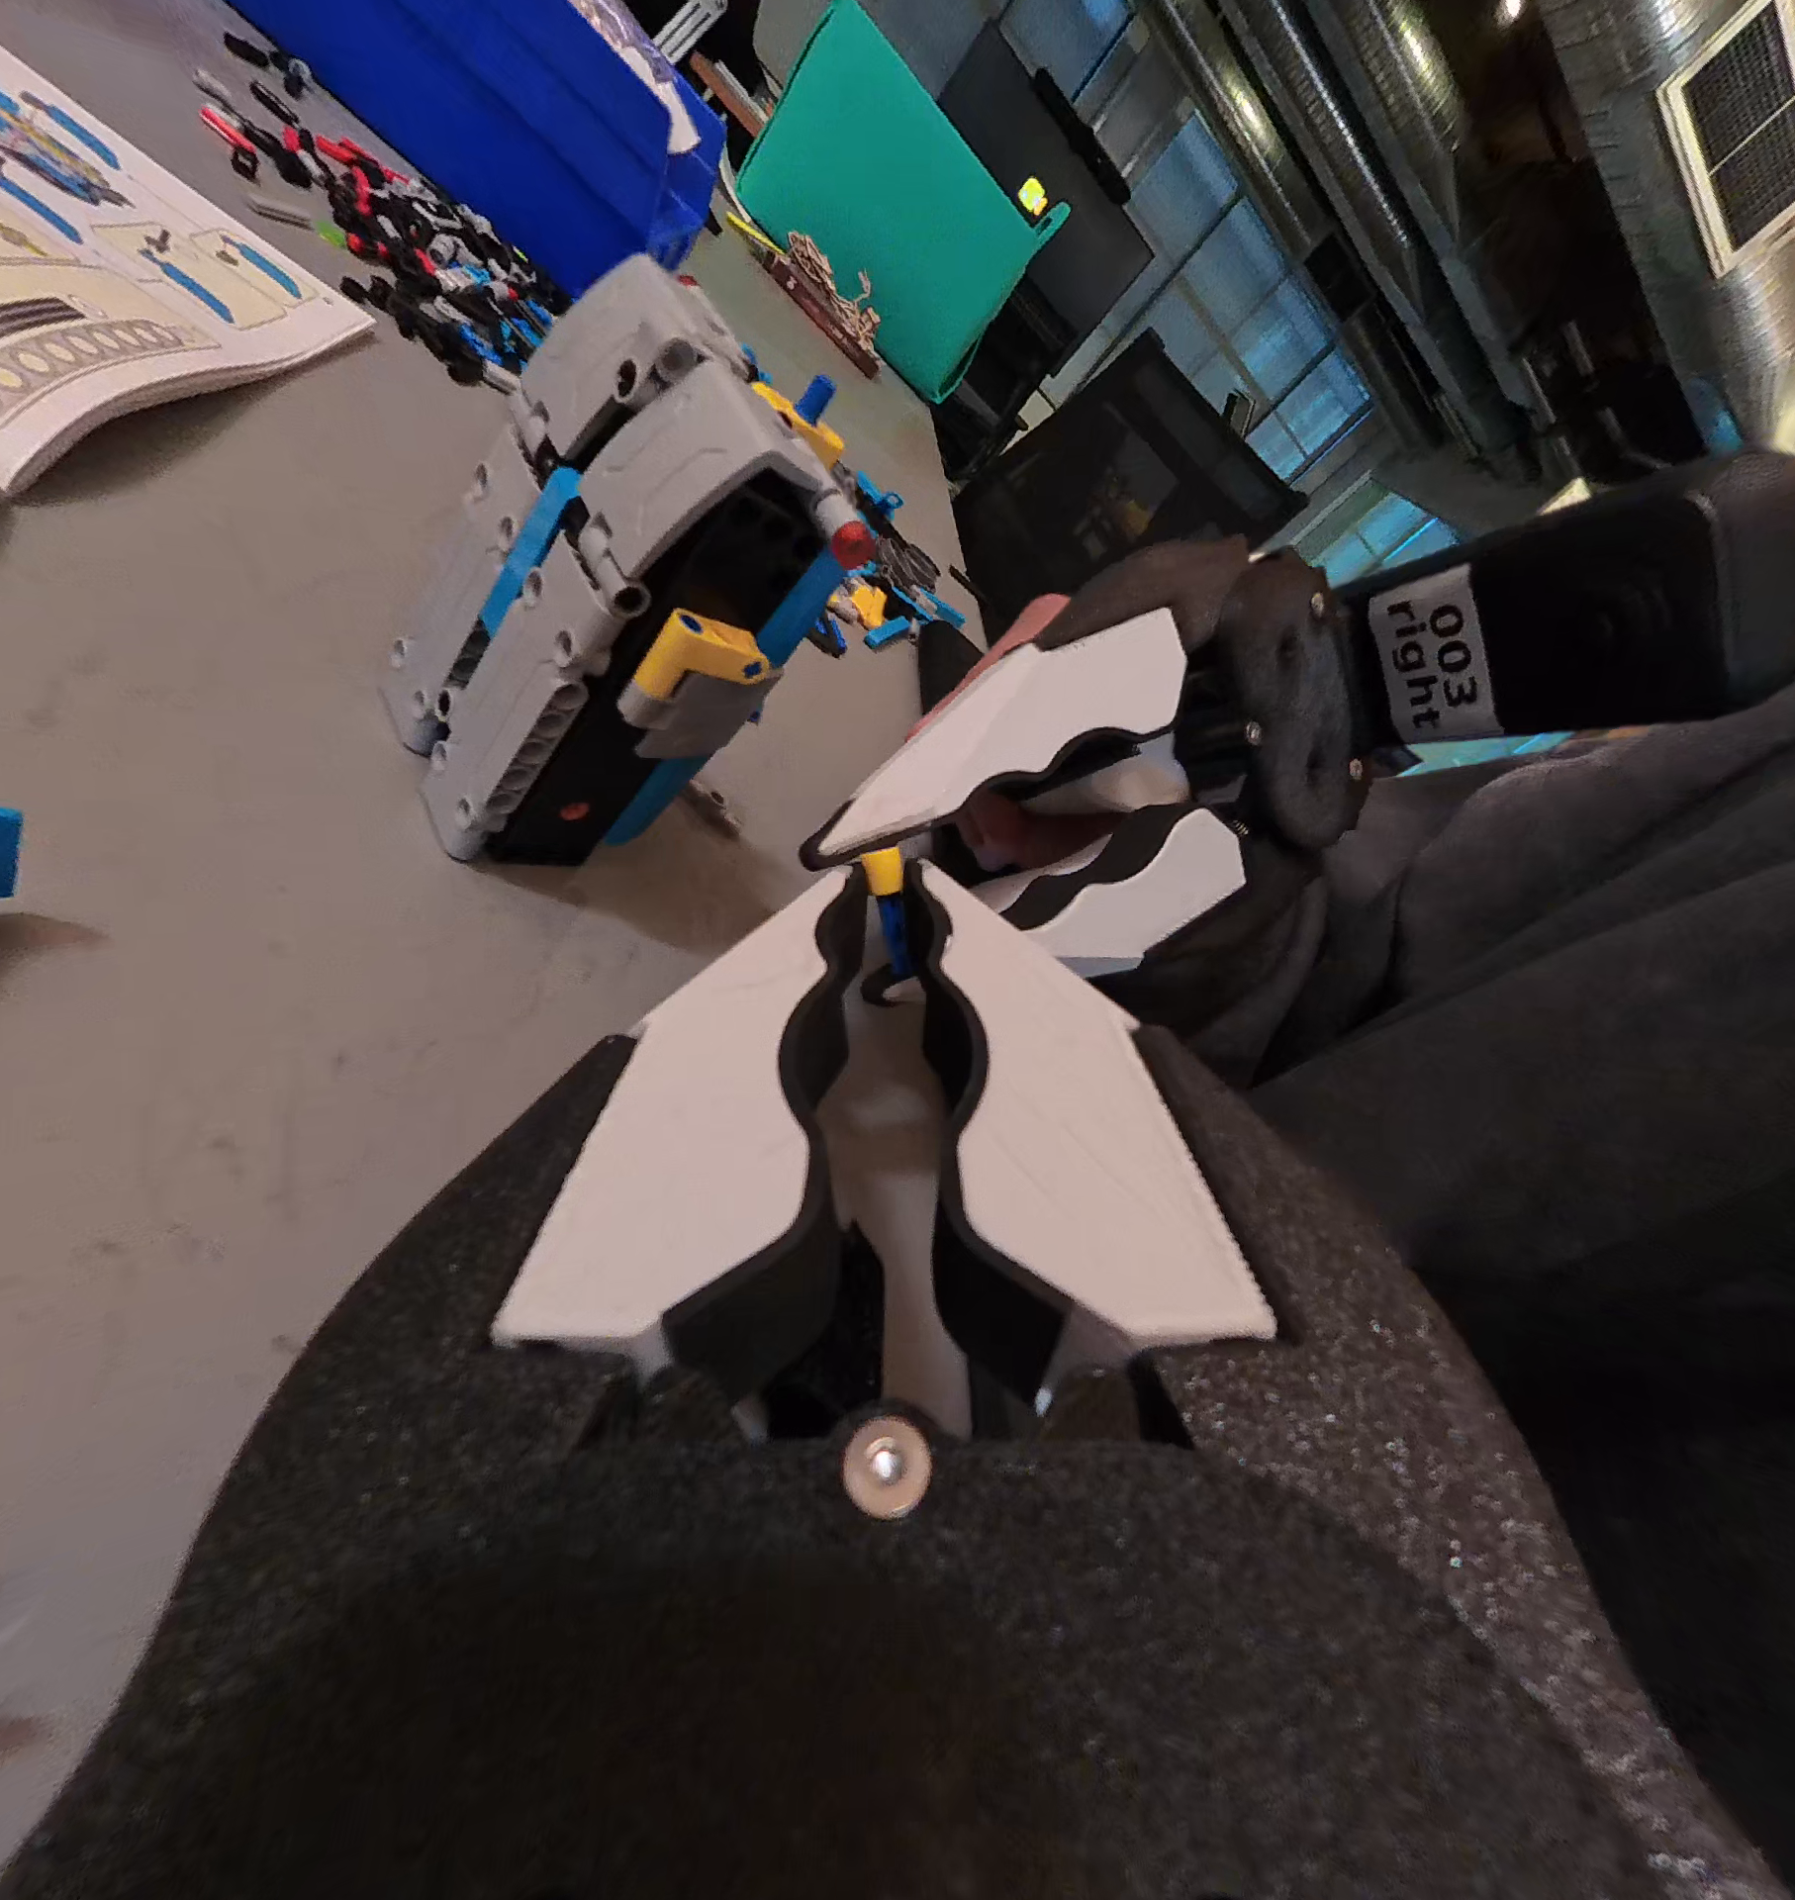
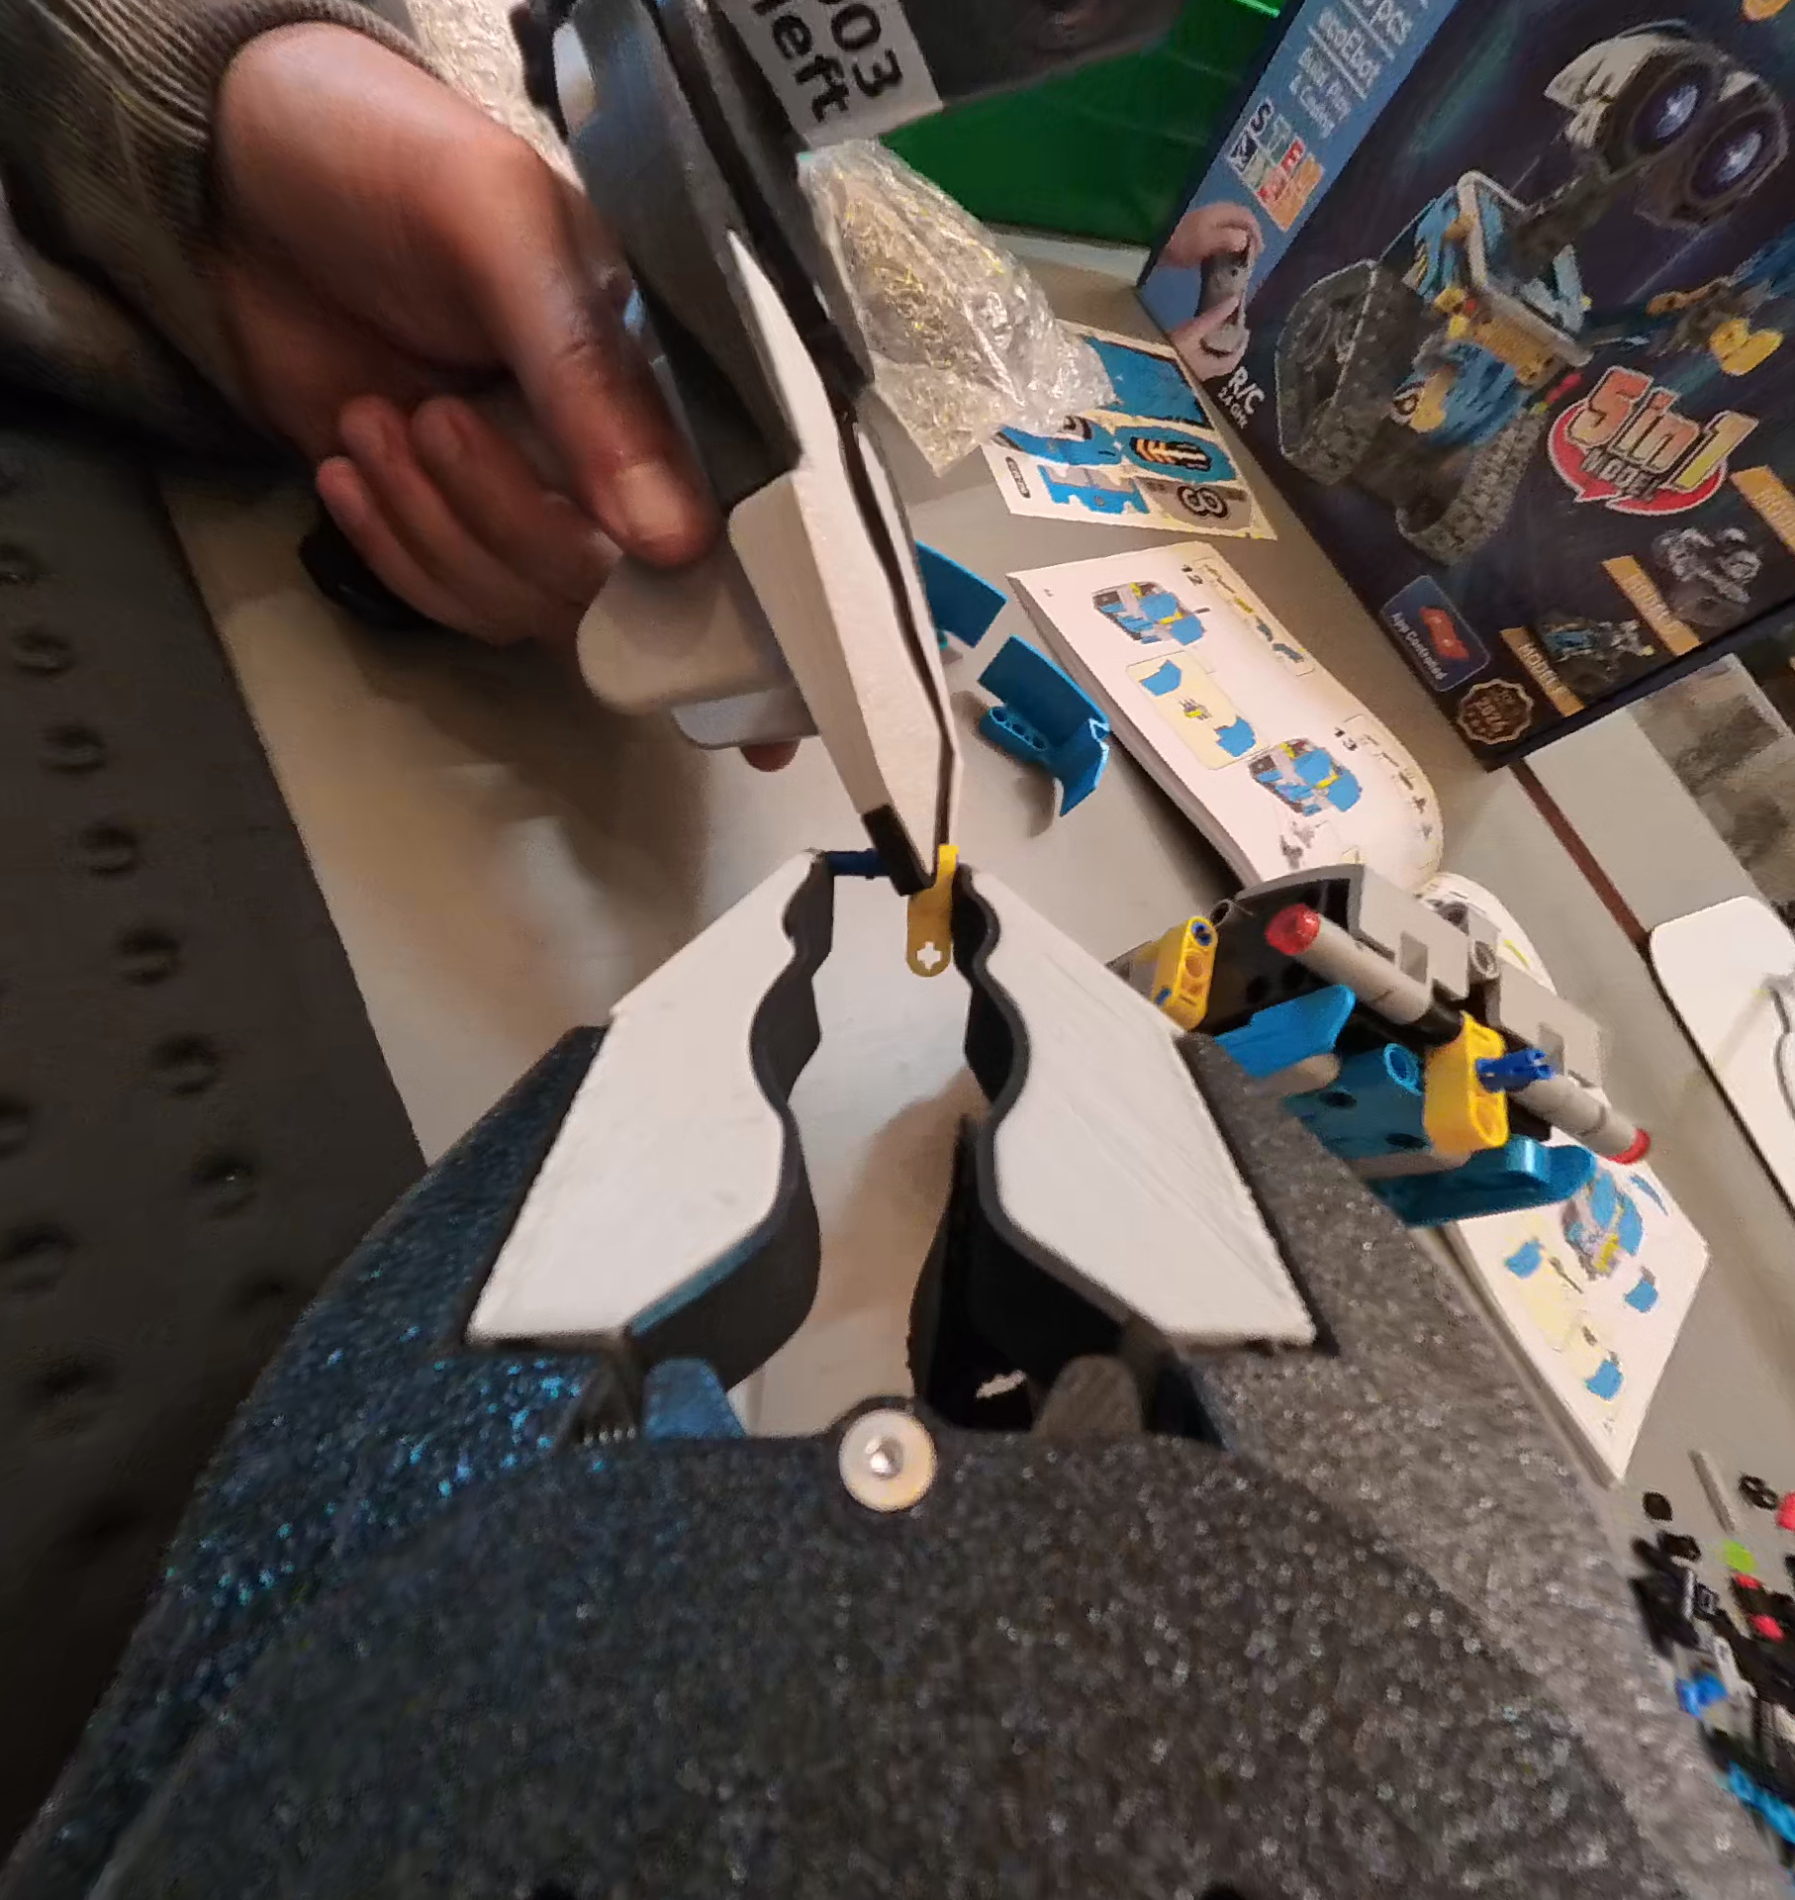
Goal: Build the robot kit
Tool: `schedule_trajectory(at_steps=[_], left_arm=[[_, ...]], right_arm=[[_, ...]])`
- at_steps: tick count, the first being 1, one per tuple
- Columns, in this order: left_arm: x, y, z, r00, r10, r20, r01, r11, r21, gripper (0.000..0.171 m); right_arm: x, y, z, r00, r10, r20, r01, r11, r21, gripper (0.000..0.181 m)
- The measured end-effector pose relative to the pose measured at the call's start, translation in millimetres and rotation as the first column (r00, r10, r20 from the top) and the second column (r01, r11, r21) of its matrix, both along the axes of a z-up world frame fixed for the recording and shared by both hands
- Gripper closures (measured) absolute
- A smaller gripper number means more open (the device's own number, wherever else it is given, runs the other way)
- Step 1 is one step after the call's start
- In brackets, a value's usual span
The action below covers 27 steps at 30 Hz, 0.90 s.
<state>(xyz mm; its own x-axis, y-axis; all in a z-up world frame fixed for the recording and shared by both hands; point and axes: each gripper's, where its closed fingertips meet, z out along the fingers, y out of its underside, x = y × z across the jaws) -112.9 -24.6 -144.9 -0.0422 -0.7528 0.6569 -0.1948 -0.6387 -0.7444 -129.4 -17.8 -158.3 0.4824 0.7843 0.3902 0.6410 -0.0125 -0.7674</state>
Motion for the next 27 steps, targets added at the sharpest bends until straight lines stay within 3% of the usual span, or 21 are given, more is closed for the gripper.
schedule_trajectory(at_steps=[12, 17, 22, 24, 27], left_arm=[[-1.0, 8.0, -3.2, 0.999, 0.04, -0.017, -0.04, 0.999, -0.032, 0.165], [0.3, 4.8, -4.6, 0.998, 0.049, -0.031, -0.048, 0.998, 0.036, 0.165], [0.7, -0.3, -9.6, 0.998, 0.015, -0.064, -0.012, 0.999, 0.053, 0.165], [1.1, -2.9, -11.6, 0.997, -0.009, -0.077, 0.012, 0.999, 0.037, 0.165], [-2.9, -1.2, 1.9, 0.997, -0.08, 0.019, 0.081, 0.988, -0.128, 0.165]], right_arm=[[2.9, 8.3, -5.0, 0.995, -0.097, 0.029, 0.098, 0.995, -0.016, 0.156], [4.3, 6.5, -5.3, 0.987, -0.092, 0.13, 0.084, 0.994, 0.064, 0.16], [3.7, 0.4, -10.2, 0.99, -0.035, 0.136, 0.031, 0.999, 0.032, 0.161], [3.2, -3.5, -12.7, 0.996, 0.024, 0.082, -0.021, 0.999, -0.031, 0.16], [2.0, -2.1, 0.0, 0.995, 0.03, -0.093, -0.039, 0.995, -0.094, 0.158]])
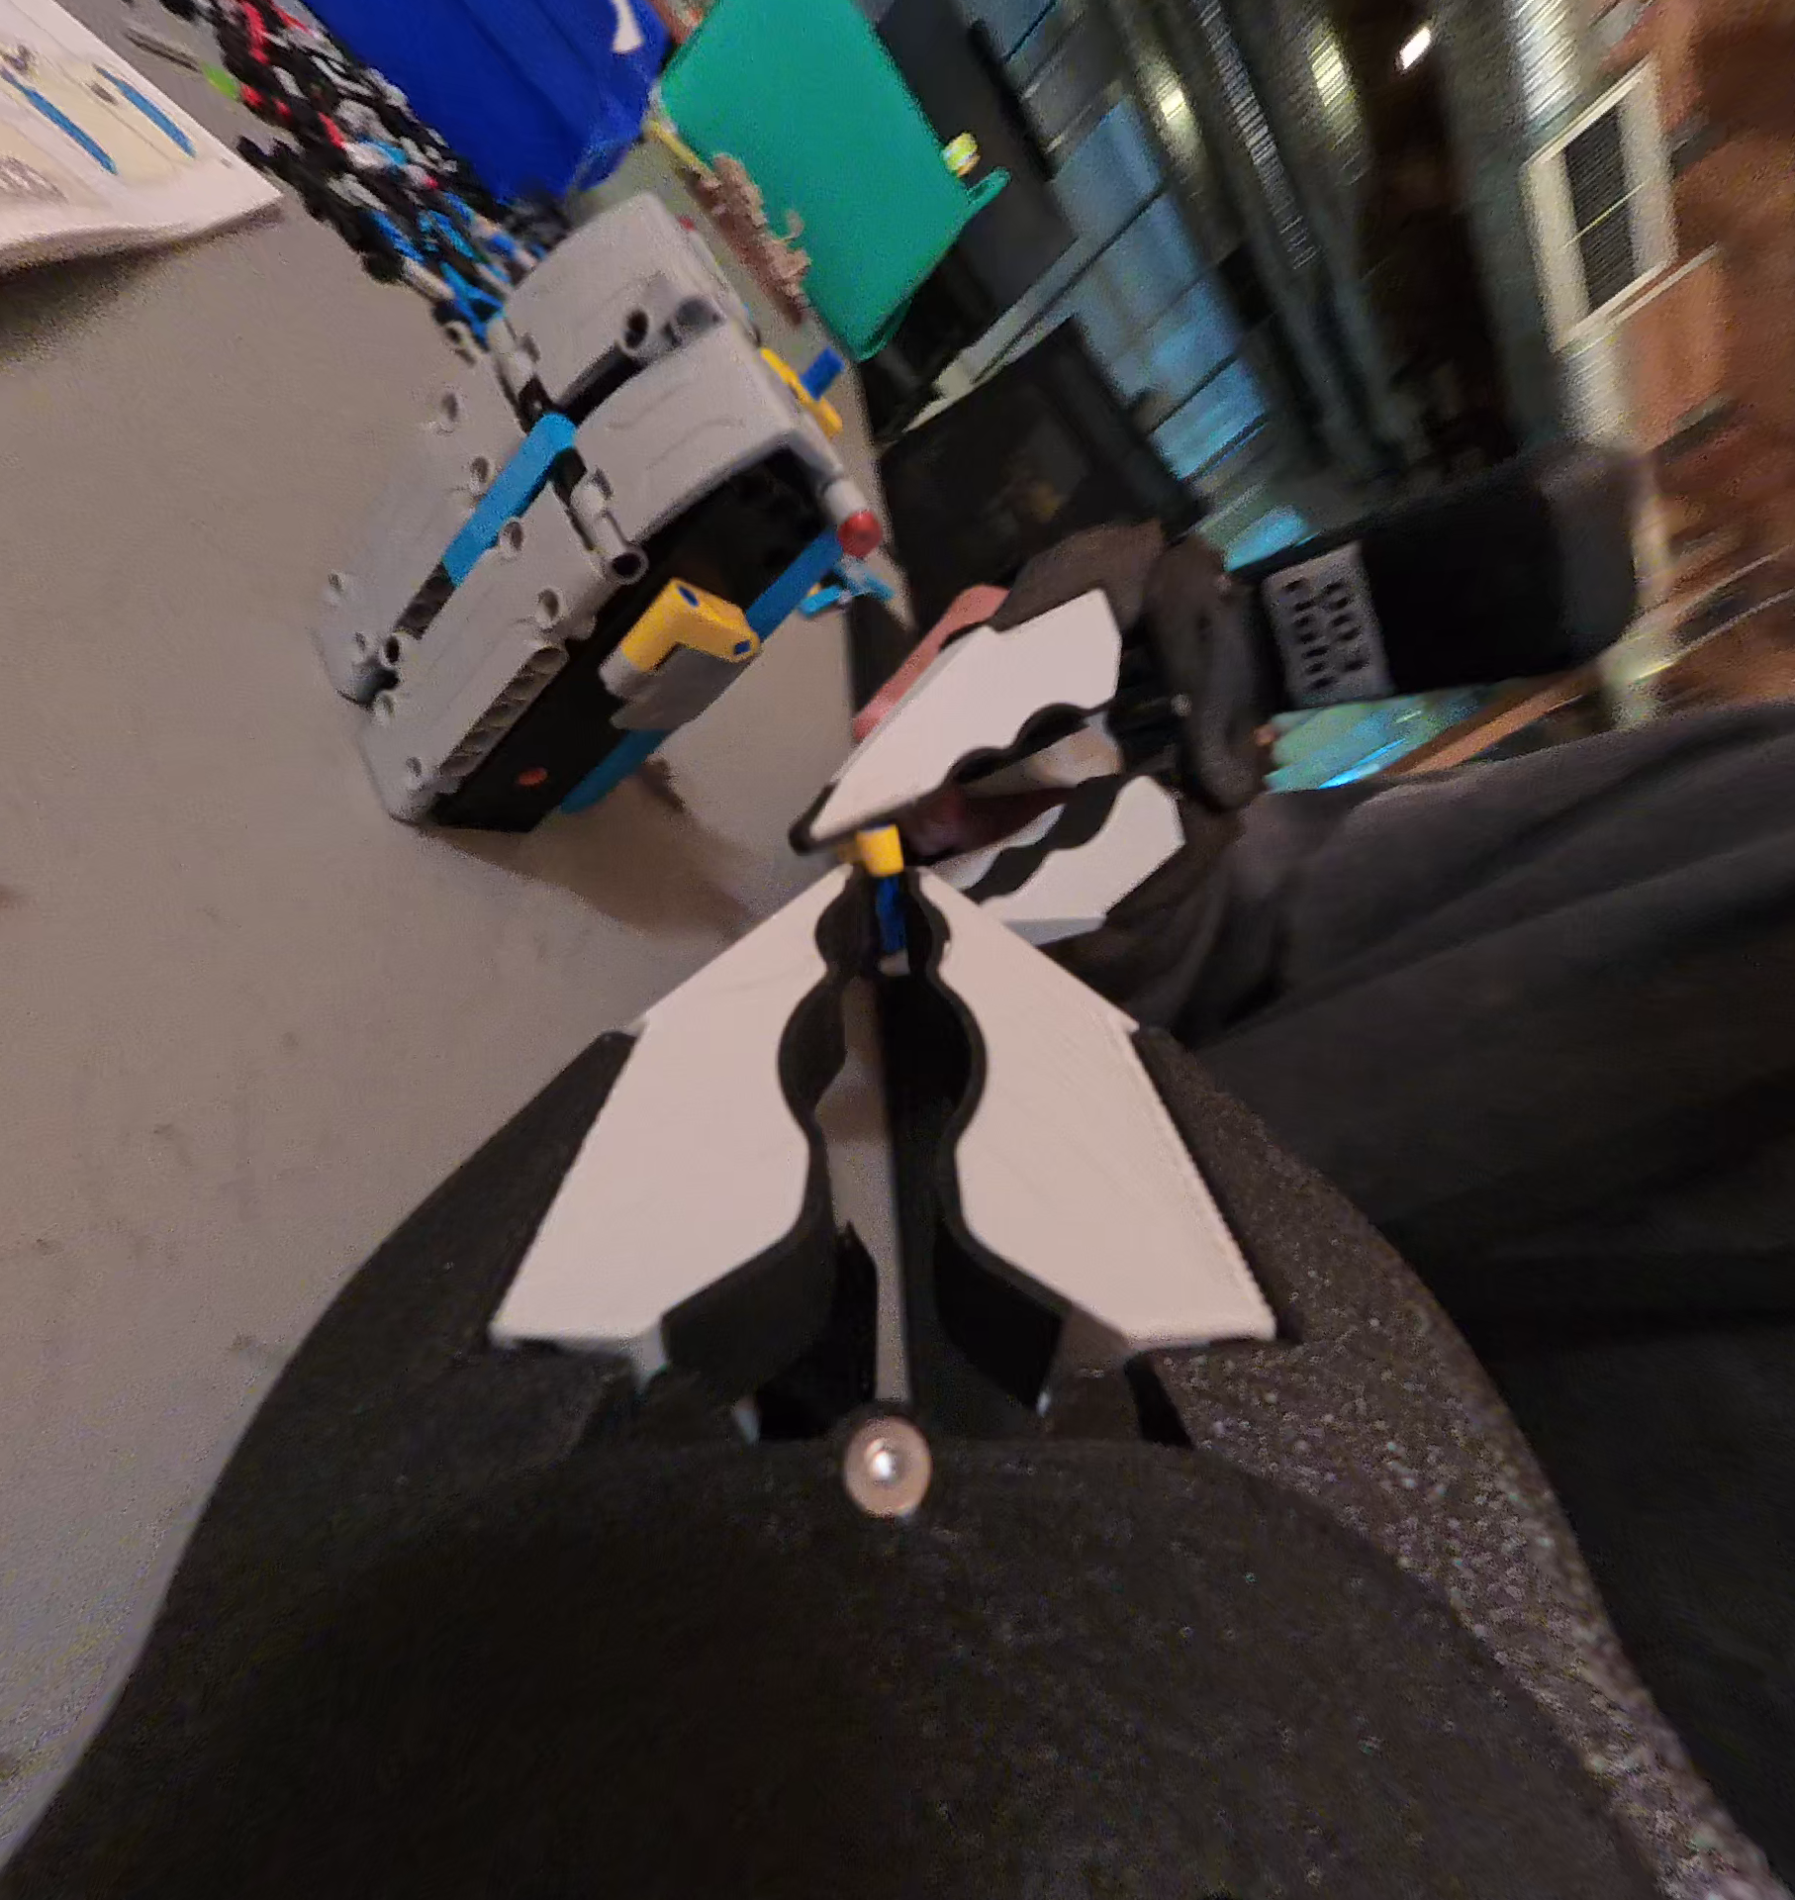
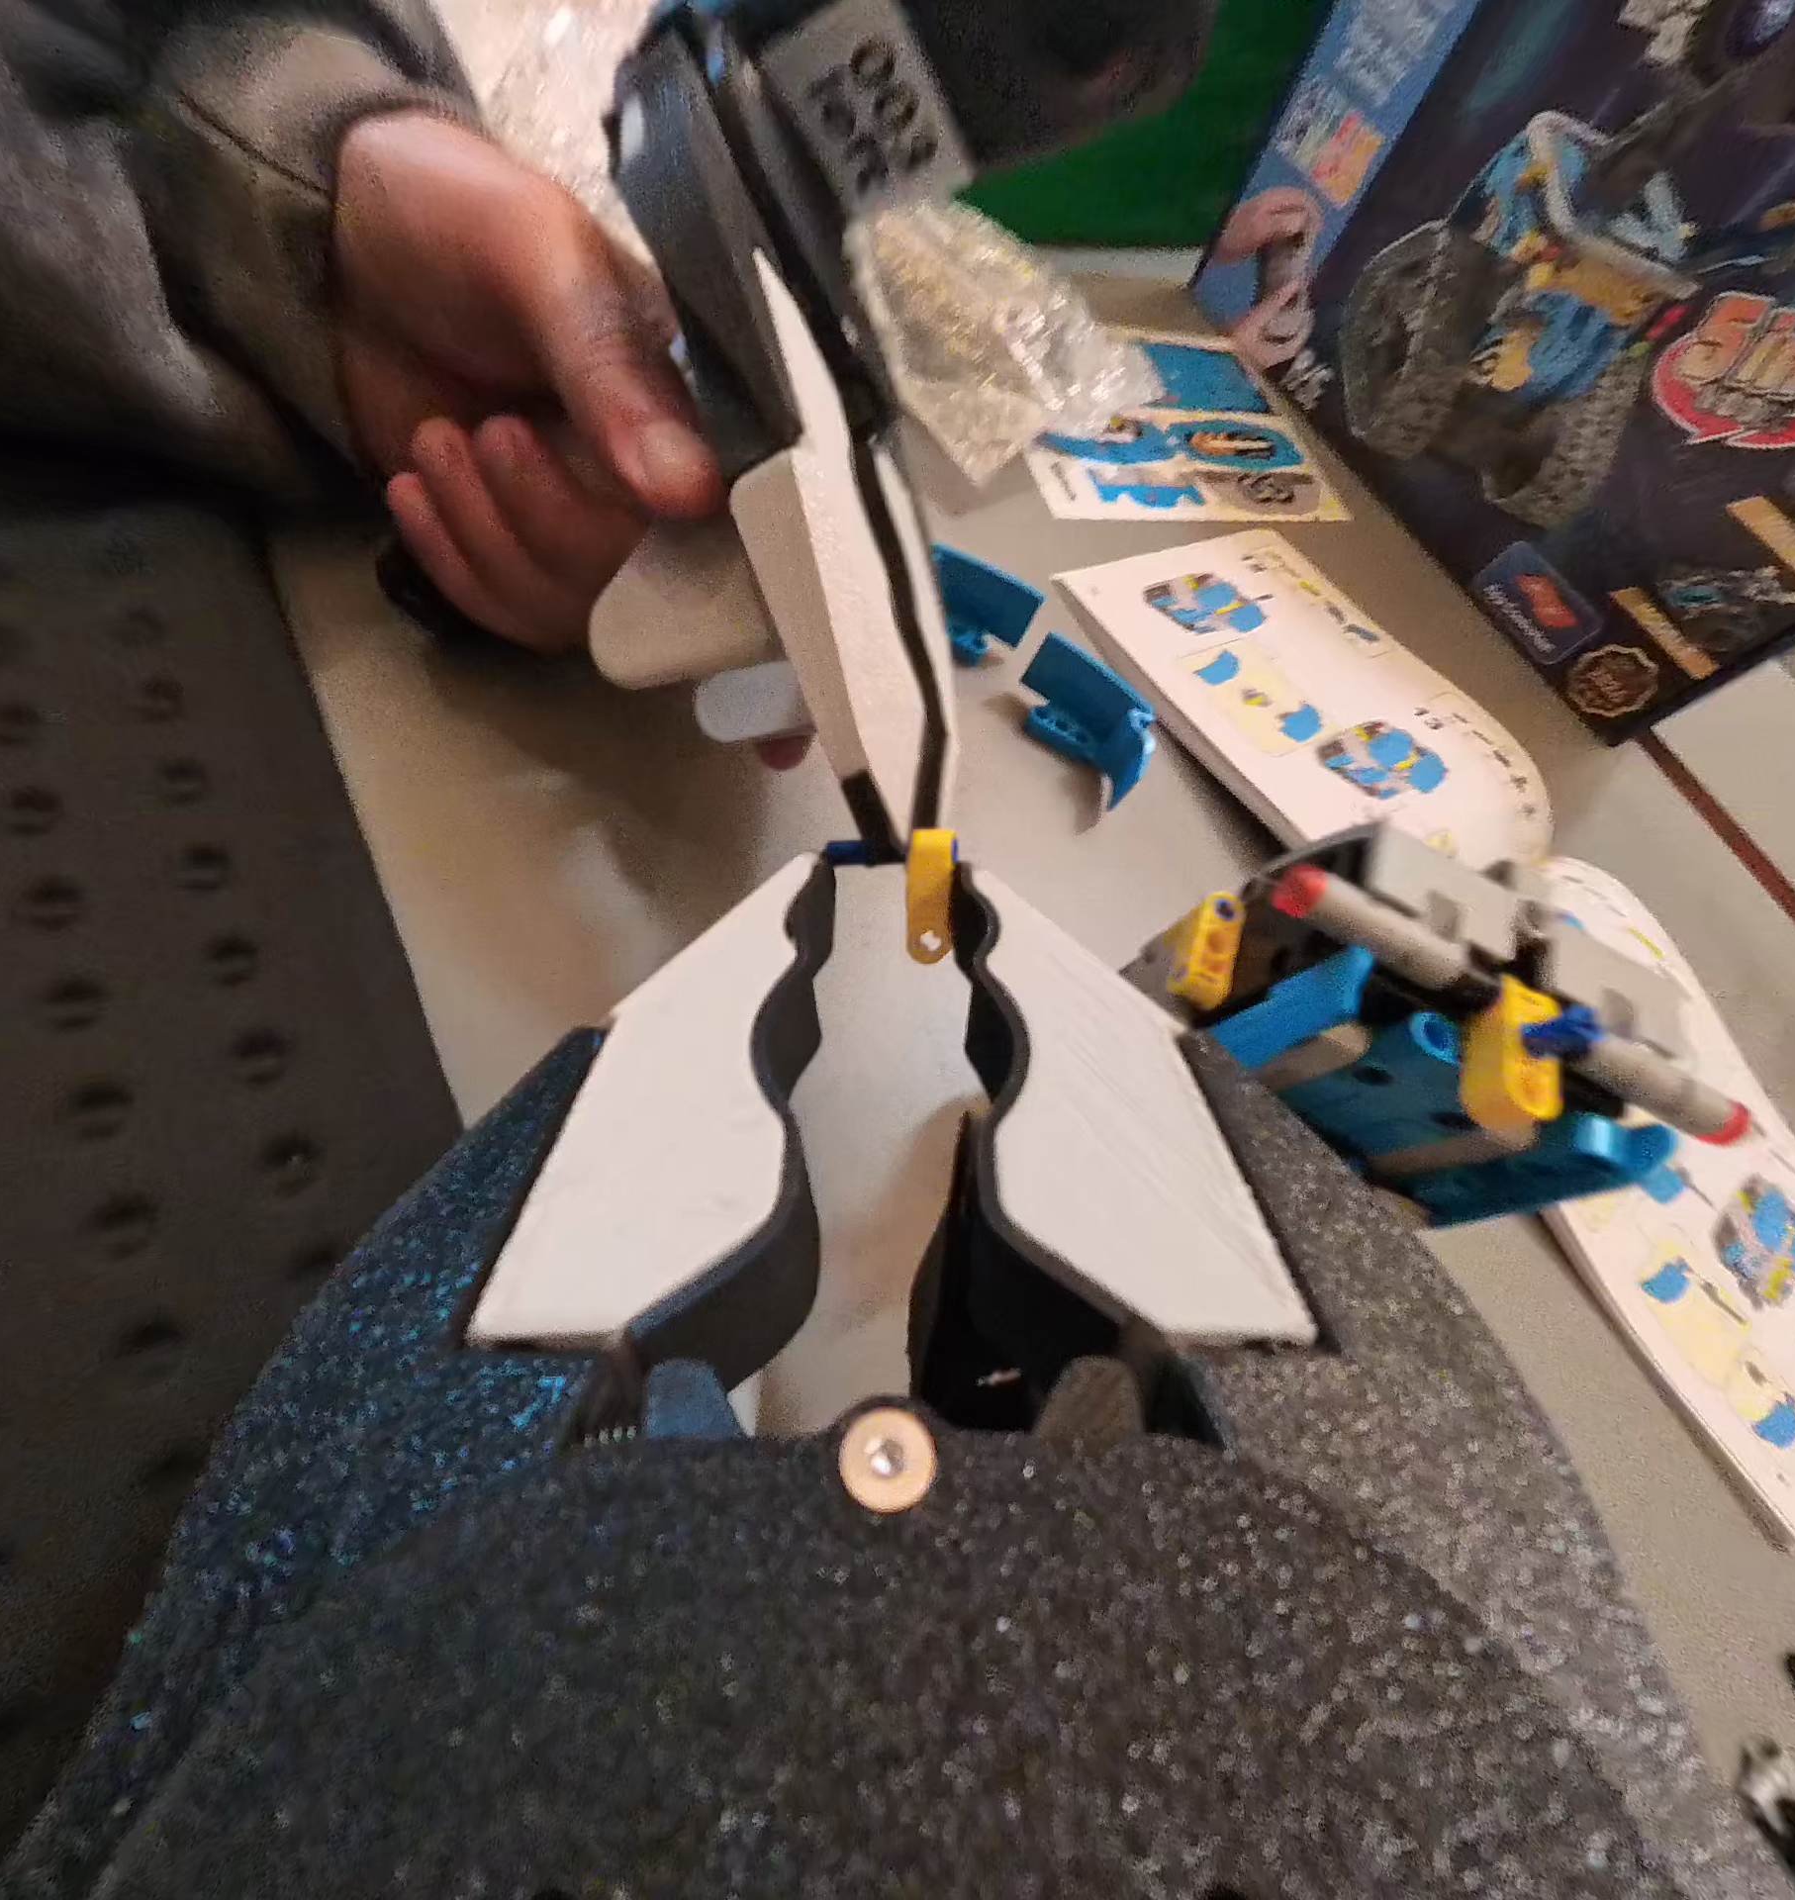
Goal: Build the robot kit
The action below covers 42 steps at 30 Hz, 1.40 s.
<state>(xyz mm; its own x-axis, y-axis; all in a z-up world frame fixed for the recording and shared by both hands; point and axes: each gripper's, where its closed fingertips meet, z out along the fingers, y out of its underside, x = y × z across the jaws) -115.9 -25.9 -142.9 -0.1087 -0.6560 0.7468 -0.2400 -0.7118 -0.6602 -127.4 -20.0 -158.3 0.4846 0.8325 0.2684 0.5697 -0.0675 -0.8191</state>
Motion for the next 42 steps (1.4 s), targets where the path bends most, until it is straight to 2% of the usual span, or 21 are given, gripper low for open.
schedule_trajectory(at_steps=[3, 5, 8, 10, 20, 24, 28, 32, 35, 42], left_arm=[[-7.4, 7.9, 14.0, 0.995, -0.01, 0.095, 0.021, 0.993, -0.116, 0.16], [-4.9, 2.8, 11.8, 0.996, -0.027, 0.08, 0.034, 0.996, -0.084, 0.159], [-2.4, -4.7, 8.8, 0.997, -0.046, 0.06, 0.047, 0.999, -0.027, 0.16], [-3.1, -5.1, 10.2, 0.996, -0.05, 0.071, 0.053, 0.998, -0.038, 0.168], [-8.5, -11.9, 16.8, 0.984, -0.131, 0.121, 0.146, 0.982, -0.122, 0.168], [-6.7, -5.5, 14.4, 0.992, -0.077, 0.102, 0.087, 0.992, -0.094, 0.17], [-7.1, 3.4, 15.5, 0.994, -0.022, 0.11, 0.034, 0.993, -0.115, 0.17], [-6.2, 4.0, 12.9, 0.995, -0.011, 0.095, 0.024, 0.99, -0.139, 0.17], [-6.9, 2.5, 16.1, 0.992, -0.025, 0.122, 0.05, 0.977, -0.206, 0.171], [-7.3, -2.6, 17.2, 0.99, -0.049, 0.133, 0.083, 0.961, -0.265, 0.171]], right_arm=[[12.2, 11.2, 11.6, 0.998, -0.061, -0.023, 0.062, 0.996, 0.067, 0.158], [10.9, 9.2, 15.2, 0.998, -0.049, -0.043, 0.052, 0.996, 0.075, 0.158], [4.1, 3.9, 15.5, 1.0, -0.017, 0.009, 0.015, 0.989, 0.15, 0.157], [-1.2, 0.4, 14.3, 1.0, 0.004, 0.027, -0.009, 0.986, 0.169, 0.157], [-7.0, -6.3, 20.2, 0.996, 0.072, -0.06, -0.063, 0.988, 0.138, 0.157], [-4.3, -0.1, 18.1, 0.999, 0.021, -0.025, -0.016, 0.984, 0.178, 0.155], [-1.9, 5.5, 22.8, 0.997, -0.07, 0.041, 0.055, 0.955, 0.29, 0.155], [-1.8, 7.3, 20.2, 0.991, -0.107, 0.076, 0.079, 0.95, 0.302, 0.156], [-3.5, 5.2, 22.6, 0.994, -0.09, 0.054, 0.073, 0.961, 0.268, 0.158], [-5.6, 0.0, 23.4, 0.998, -0.042, 0.051, 0.027, 0.966, 0.258, 0.159]])
